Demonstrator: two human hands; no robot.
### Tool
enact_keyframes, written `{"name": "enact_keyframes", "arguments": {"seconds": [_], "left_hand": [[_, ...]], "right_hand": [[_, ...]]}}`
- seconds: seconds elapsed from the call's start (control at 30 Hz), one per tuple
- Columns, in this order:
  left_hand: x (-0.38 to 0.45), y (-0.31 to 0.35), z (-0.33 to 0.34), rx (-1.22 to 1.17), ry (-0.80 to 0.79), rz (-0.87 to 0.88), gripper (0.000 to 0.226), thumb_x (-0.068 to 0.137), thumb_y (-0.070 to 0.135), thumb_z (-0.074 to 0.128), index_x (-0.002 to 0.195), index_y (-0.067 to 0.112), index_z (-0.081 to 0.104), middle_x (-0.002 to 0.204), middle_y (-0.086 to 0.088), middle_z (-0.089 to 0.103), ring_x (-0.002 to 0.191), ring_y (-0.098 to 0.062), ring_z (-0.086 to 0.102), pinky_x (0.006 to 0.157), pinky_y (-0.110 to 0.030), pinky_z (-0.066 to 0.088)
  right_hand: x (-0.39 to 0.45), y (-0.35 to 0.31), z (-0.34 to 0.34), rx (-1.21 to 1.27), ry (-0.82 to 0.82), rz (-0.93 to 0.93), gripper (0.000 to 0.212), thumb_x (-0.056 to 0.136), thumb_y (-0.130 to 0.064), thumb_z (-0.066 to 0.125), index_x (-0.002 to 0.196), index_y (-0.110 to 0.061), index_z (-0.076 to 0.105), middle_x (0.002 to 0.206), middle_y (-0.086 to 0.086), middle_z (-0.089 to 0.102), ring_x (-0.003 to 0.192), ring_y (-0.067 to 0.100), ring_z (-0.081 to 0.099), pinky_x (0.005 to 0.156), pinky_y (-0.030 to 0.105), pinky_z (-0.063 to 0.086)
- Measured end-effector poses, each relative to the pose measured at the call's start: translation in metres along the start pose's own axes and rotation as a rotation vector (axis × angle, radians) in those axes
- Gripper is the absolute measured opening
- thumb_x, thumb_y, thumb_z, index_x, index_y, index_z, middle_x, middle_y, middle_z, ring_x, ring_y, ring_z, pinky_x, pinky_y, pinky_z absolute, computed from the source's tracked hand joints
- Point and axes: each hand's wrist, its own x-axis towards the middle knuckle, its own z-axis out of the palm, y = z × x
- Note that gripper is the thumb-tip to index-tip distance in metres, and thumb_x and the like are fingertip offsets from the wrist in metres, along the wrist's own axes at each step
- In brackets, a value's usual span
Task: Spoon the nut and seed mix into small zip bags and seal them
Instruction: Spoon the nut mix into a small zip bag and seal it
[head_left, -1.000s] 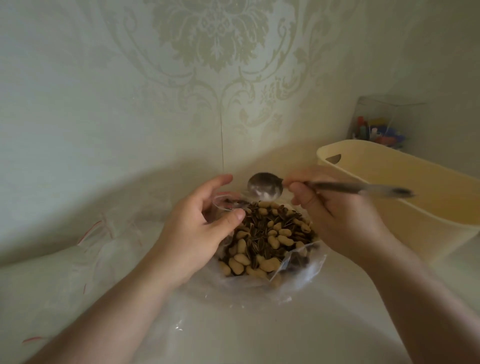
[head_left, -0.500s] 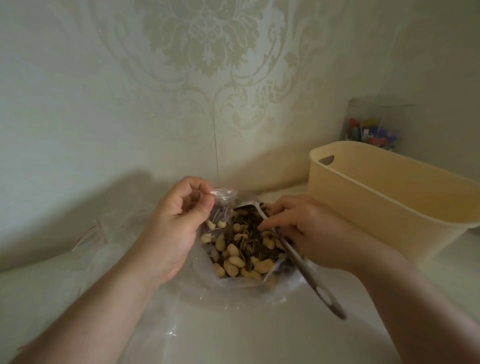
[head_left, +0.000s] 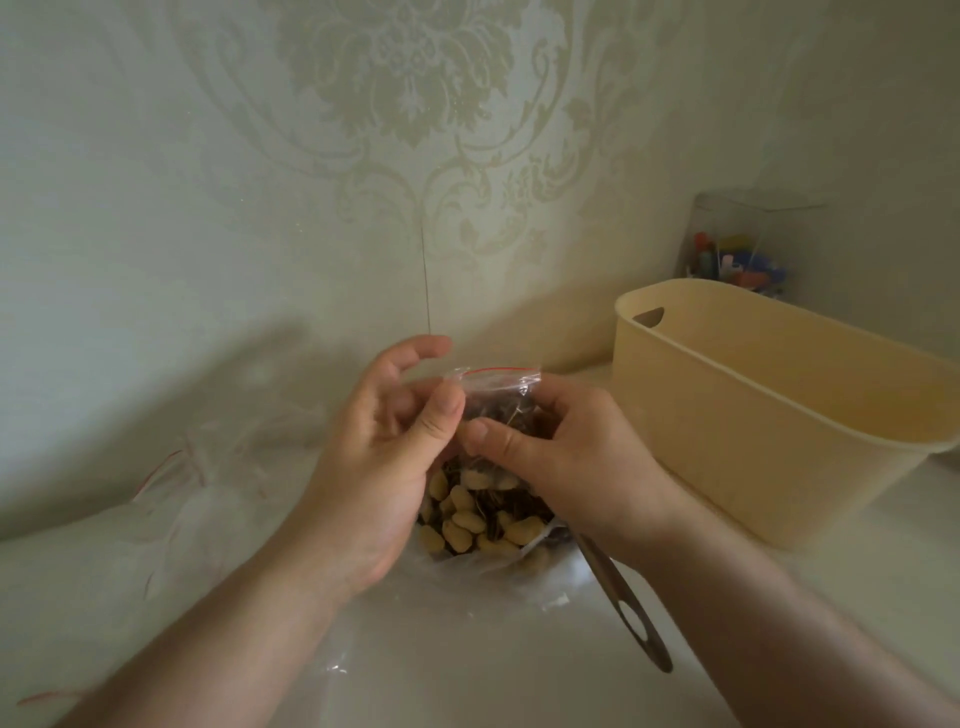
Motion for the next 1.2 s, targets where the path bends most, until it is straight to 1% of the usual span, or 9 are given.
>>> {"name": "enact_keyframes", "arguments": {"seconds": [0.07, 0.1, 0.2, 0.33, 0.67, 0.77, 0.93, 1.07, 1.2], "left_hand": [[-0.001, 0.000, -0.002, 0.066, -0.069, -0.037, 0.079, 0.069, 0.059, 0.088, 0.135, 0.026, 0.060, 0.116, -0.014, 0.075, 0.113, -0.025, 0.072, 0.093, -0.027, 0.057], [-0.001, 0.000, -0.001, 0.083, -0.100, -0.055, 0.081, 0.069, 0.056, 0.088, 0.137, 0.023, 0.059, 0.120, -0.011, 0.075, 0.116, -0.023, 0.071, 0.092, -0.026, 0.057], [-0.002, 0.000, 0.003, 0.110, -0.137, -0.091, 0.063, 0.074, 0.034, 0.094, 0.130, 0.021, 0.067, 0.123, -0.007, 0.075, 0.116, -0.021, 0.072, 0.090, -0.027, 0.058], [-0.001, 0.001, 0.002, 0.094, -0.085, -0.123, 0.056, 0.065, 0.031, 0.091, 0.118, 0.023, 0.075, 0.120, -0.012, 0.075, 0.109, -0.025, 0.074, 0.088, -0.029, 0.059], [0.002, 0.000, -0.005, -0.149, -0.187, -0.220, 0.052, 0.075, 0.014, 0.081, 0.126, 0.008, 0.073, 0.128, -0.022, 0.071, 0.123, -0.033, 0.068, 0.091, -0.034, 0.059], [0.001, 0.004, -0.004, -0.191, -0.256, -0.234, 0.054, 0.085, 0.022, 0.072, 0.136, 0.005, 0.066, 0.135, -0.024, 0.067, 0.128, -0.035, 0.064, 0.096, -0.040, 0.058], [0.003, 0.011, -0.003, -0.301, -0.172, -0.331, 0.031, 0.097, 0.025, 0.062, 0.122, 0.013, 0.077, 0.113, -0.016, 0.073, 0.092, -0.024, 0.072, 0.075, -0.035, 0.064], [0.002, 0.004, -0.005, -0.194, -0.238, -0.310, 0.042, 0.099, 0.015, 0.062, 0.140, 0.021, 0.063, 0.129, -0.018, 0.070, 0.106, -0.032, 0.073, 0.089, -0.046, 0.063], [-0.002, 0.004, -0.004, -0.174, -0.322, -0.294, 0.048, 0.094, 0.016, 0.066, 0.141, 0.017, 0.064, 0.137, -0.027, 0.063, 0.116, -0.033, 0.067, 0.098, -0.045, 0.059]], "right_hand": [[0.000, 0.000, -0.002, 0.034, 0.039, 0.005, 0.030, 0.093, -0.018, 0.077, 0.123, -0.018, 0.075, 0.111, -0.005, 0.080, 0.104, 0.013, 0.076, 0.094, 0.038, 0.062], [-0.001, 0.000, -0.004, 0.066, 0.046, 0.014, 0.030, 0.092, -0.017, 0.077, 0.122, -0.015, 0.075, 0.109, -0.002, 0.080, 0.102, 0.015, 0.077, 0.090, 0.035, 0.063], [-0.001, 0.000, -0.006, 0.216, 0.033, 0.066, 0.031, 0.090, -0.012, 0.076, 0.120, -0.009, 0.073, 0.105, 0.006, 0.081, 0.098, 0.021, 0.078, 0.079, 0.028, 0.063], [0.003, 0.006, -0.006, 0.397, -0.027, 0.117, 0.042, 0.090, -0.012, 0.074, 0.130, -0.004, 0.068, 0.120, 0.018, 0.075, 0.114, 0.035, 0.073, 0.098, 0.050, 0.058], [0.007, 0.018, -0.008, 0.455, -0.021, 0.151, 0.047, 0.087, -0.016, 0.077, 0.130, 0.000, 0.065, 0.125, 0.028, 0.070, 0.119, 0.047, 0.067, 0.106, 0.067, 0.048], [0.005, 0.015, -0.008, 0.486, -0.033, 0.141, 0.045, 0.088, -0.012, 0.073, 0.130, 0.003, 0.065, 0.123, 0.028, 0.071, 0.116, 0.046, 0.068, 0.104, 0.060, 0.053], [0.007, 0.010, -0.007, 0.581, 0.068, 0.170, 0.037, 0.098, -0.010, 0.065, 0.131, 0.004, 0.062, 0.121, 0.034, 0.068, 0.105, 0.041, 0.069, 0.092, 0.045, 0.058], [0.005, 0.006, -0.003, 0.486, 0.080, 0.197, 0.027, 0.104, -0.009, 0.058, 0.130, -0.009, 0.064, 0.110, 0.023, 0.076, 0.101, 0.040, 0.075, 0.088, 0.050, 0.062], [0.002, 0.006, 0.001, 0.095, 0.202, 0.128, 0.027, 0.096, -0.002, 0.071, 0.115, -0.020, 0.073, 0.098, 0.006, 0.080, 0.091, 0.031, 0.078, 0.076, 0.048, 0.066]]}}
